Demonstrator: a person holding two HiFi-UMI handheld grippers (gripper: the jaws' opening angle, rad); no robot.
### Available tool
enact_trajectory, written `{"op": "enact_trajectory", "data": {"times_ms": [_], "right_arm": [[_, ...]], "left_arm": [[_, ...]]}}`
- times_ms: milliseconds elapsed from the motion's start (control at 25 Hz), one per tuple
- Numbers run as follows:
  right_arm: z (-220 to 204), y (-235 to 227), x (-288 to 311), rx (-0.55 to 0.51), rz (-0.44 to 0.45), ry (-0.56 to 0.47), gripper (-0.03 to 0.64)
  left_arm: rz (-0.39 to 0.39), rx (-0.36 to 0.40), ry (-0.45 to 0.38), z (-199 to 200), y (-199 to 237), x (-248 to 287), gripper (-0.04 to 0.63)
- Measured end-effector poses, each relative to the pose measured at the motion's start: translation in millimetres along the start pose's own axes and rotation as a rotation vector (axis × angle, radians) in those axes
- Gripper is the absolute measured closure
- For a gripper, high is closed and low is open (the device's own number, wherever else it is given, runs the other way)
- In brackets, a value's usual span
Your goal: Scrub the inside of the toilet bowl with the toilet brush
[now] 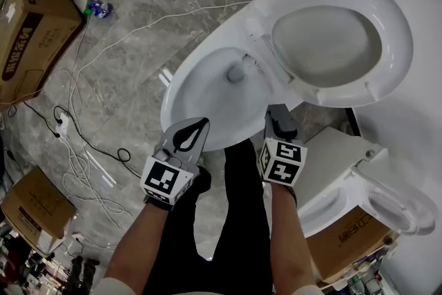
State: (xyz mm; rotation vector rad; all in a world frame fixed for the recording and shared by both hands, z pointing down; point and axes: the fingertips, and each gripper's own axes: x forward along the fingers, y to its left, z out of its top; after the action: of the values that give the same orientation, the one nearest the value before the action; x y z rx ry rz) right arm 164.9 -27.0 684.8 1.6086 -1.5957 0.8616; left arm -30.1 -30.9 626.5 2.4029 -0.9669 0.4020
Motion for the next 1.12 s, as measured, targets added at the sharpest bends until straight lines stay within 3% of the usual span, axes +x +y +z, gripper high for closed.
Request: {"op": "enact_trajectory", "data": {"times_ms": [240,520,800,1120], "right_arm": [[7.8,14.2,13.7,0.096,0.069,-0.051,0.456],[15.6,32.9,24.6,0.082,0.138,-0.061,0.456],[7.4,59.8,15.5,0.005,0.232,-0.022,0.456],[-58.5,96.1,-22.3,-0.152,0.306,0.115,0.456]], "left_arm": [[0.015,-0.004,0.001,-2.6,5.5,-0.9,0.589],[0.042,-0.003,-0.024,1.6,15.1,-5.1,0.589],[0.06,-0.003,-0.04,12.2,17.7,-10.7,0.589],[0.074,-0.006,-0.035,16.8,16.0,-23.9,0.589]]}}
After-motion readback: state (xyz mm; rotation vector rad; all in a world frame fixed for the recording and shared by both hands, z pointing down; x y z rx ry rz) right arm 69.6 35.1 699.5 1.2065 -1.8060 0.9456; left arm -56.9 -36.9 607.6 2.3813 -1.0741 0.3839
